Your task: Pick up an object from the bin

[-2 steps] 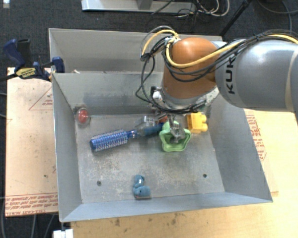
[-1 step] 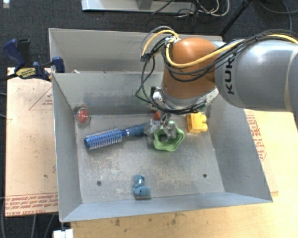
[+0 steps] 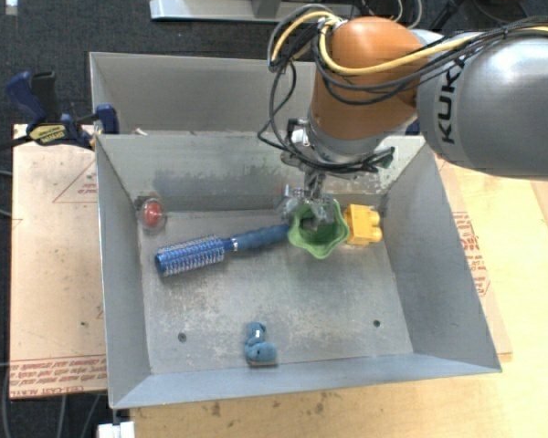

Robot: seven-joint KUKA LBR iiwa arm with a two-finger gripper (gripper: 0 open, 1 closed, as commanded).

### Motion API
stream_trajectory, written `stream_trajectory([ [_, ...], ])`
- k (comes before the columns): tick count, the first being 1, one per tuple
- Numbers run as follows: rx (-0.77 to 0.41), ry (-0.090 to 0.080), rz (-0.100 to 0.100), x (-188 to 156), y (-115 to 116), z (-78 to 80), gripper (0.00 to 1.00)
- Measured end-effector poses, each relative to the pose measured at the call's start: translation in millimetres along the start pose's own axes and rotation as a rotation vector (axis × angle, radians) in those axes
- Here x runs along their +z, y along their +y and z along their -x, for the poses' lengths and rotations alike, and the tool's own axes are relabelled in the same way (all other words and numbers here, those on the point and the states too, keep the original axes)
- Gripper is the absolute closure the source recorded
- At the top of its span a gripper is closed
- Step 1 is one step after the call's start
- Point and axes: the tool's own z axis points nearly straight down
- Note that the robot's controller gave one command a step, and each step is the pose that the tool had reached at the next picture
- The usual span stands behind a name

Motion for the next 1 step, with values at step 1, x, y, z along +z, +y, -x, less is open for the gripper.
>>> stream_trajectory([
  [1, -0.146, 0.002, 0.004, -97.5, 75.9, -27.4, 1.0],
])
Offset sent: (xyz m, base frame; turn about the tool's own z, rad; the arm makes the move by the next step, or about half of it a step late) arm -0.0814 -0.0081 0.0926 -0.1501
